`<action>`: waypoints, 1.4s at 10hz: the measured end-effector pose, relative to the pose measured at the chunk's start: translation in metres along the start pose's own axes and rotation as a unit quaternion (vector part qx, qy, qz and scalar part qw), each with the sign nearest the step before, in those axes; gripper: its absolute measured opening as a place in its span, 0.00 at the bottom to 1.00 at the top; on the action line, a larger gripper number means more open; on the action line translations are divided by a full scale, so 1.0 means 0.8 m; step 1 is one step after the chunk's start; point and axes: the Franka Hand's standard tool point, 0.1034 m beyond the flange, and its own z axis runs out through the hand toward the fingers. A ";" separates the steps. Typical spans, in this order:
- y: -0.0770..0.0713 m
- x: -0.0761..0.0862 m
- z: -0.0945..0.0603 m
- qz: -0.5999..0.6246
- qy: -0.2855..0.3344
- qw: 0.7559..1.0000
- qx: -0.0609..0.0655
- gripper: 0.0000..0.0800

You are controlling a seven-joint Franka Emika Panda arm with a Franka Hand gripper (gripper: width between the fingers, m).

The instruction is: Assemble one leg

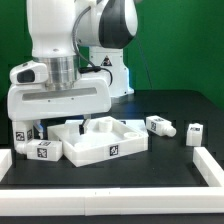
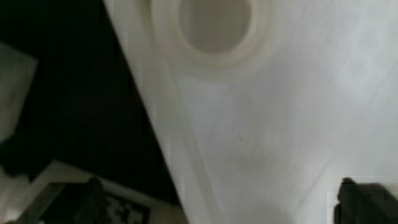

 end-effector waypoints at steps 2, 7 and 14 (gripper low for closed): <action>-0.007 0.001 0.006 0.001 -0.001 1.000 0.000 0.81; -0.012 0.001 0.011 0.000 -0.005 1.000 0.001 0.51; -0.028 0.032 -0.021 0.134 -0.025 0.990 0.031 0.07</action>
Offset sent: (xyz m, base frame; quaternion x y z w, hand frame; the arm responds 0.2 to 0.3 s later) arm -0.0006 0.0140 -0.0104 -0.0016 0.0187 0.0269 0.9995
